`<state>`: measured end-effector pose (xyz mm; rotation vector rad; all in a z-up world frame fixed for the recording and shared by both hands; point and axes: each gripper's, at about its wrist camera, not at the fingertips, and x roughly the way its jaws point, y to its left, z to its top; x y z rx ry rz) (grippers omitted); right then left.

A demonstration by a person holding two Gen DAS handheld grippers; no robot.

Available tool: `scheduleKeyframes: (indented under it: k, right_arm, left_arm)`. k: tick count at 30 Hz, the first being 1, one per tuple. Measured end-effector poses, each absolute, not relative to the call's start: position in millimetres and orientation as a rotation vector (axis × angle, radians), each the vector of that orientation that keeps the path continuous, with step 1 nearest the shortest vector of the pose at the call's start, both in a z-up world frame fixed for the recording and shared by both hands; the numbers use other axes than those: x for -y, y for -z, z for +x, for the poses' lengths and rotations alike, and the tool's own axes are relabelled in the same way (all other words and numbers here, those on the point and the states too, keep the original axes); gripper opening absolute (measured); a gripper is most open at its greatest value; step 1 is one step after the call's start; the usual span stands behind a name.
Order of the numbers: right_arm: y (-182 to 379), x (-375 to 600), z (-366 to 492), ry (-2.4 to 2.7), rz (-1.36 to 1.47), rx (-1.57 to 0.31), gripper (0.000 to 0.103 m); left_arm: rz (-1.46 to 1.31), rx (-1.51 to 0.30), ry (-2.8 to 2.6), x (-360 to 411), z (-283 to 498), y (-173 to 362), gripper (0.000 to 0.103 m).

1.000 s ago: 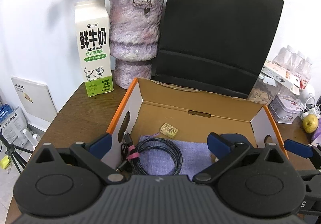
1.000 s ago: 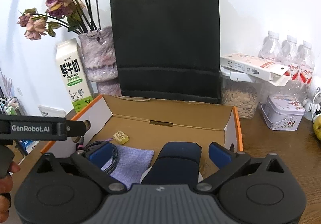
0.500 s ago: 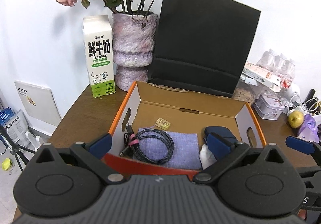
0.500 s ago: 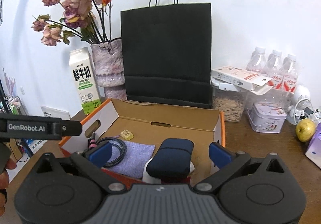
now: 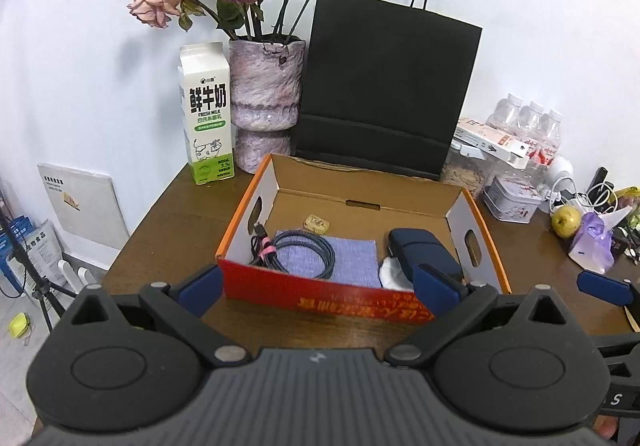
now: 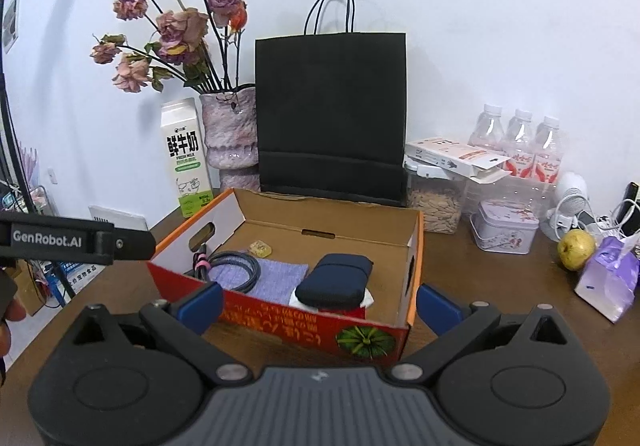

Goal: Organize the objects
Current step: 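Withdraw both tools from the box toward the lavender cloth and white lid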

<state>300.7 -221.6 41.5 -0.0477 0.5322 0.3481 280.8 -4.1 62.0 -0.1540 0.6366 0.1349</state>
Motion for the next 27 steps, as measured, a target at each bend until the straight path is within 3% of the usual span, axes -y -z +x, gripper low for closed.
scheduleKeyframes:
  k: [27]
  right_arm:
    - [-12.4,275.1,193.4,-0.343,-0.096,-0.541,0.103]
  left_arm:
    - [-0.154,-0.681,-0.136,40.0,173.1,-27.2,0.103]
